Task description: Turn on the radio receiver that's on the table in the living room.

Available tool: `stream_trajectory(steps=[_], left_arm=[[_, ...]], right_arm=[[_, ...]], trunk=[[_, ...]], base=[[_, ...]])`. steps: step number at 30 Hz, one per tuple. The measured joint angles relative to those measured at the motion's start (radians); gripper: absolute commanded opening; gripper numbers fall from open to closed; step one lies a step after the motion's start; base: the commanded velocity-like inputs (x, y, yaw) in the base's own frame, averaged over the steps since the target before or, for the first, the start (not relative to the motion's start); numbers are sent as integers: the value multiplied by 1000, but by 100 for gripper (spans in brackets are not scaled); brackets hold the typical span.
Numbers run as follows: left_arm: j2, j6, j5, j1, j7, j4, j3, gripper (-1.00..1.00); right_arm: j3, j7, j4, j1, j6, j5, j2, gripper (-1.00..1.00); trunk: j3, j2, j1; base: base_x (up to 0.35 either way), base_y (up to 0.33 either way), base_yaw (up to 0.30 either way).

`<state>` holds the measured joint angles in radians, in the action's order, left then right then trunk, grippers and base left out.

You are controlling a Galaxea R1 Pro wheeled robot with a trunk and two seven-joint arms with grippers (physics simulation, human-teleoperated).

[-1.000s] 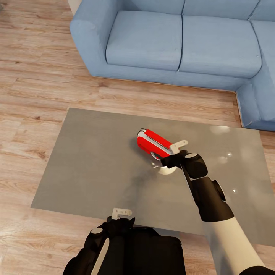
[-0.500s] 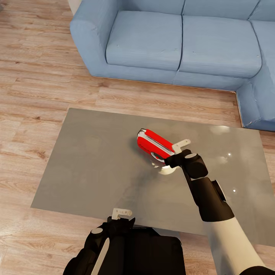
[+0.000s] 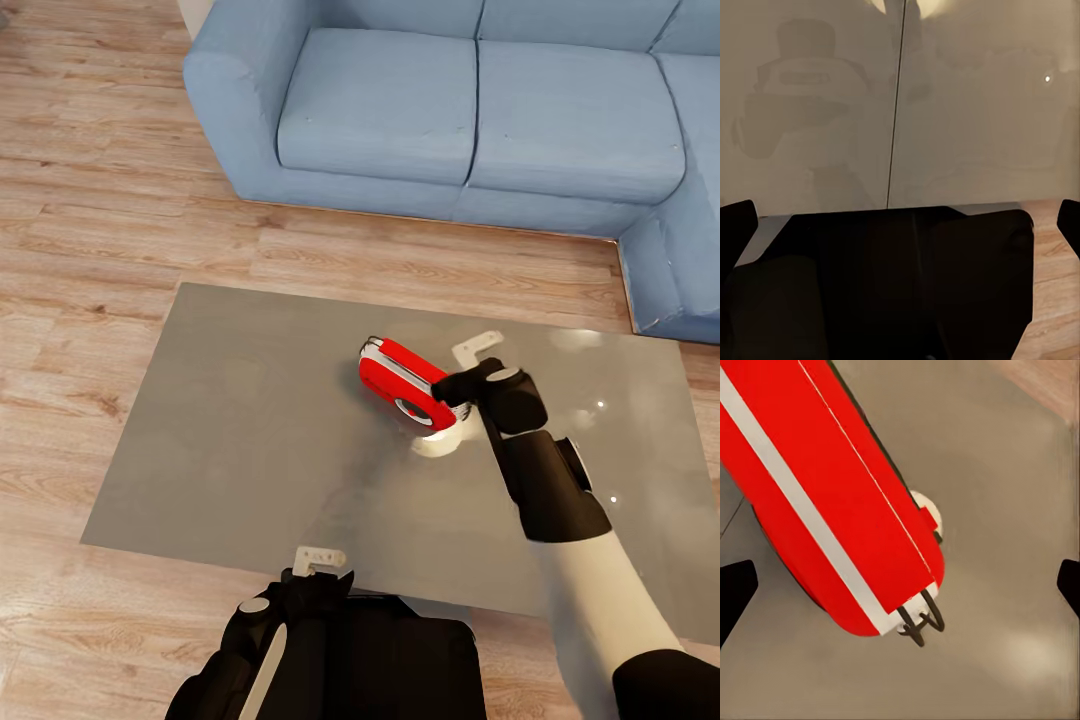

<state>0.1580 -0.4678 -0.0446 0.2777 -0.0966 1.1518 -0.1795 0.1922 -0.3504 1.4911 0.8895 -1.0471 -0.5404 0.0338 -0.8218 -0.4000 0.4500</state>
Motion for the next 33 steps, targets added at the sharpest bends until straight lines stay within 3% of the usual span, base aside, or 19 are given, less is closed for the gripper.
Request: stream_trajectory(steps=[10, 17, 27, 33], left_arm=[[0, 0, 0, 0, 0, -1, 0, 100], [0, 1, 0, 0, 0, -1, 0, 100], [0, 1, 0, 0, 0, -1, 0, 100], [0, 2, -1, 0, 0, -1, 0, 100]], right_arm=[[2, -2, -93, 103, 0, -1, -5, 100], [3, -13, -153, 119, 0, 2, -5, 100], [7, -114, -182, 149, 0, 2, -2, 100], [7, -140, -229, 171, 0, 1, -2, 100]], trunk=[[0, 0, 0], [0, 0, 0], [0, 0, 0], [0, 0, 0]], base=[[0, 0, 0], [0, 0, 0], [0, 0, 0], [0, 0, 0]])
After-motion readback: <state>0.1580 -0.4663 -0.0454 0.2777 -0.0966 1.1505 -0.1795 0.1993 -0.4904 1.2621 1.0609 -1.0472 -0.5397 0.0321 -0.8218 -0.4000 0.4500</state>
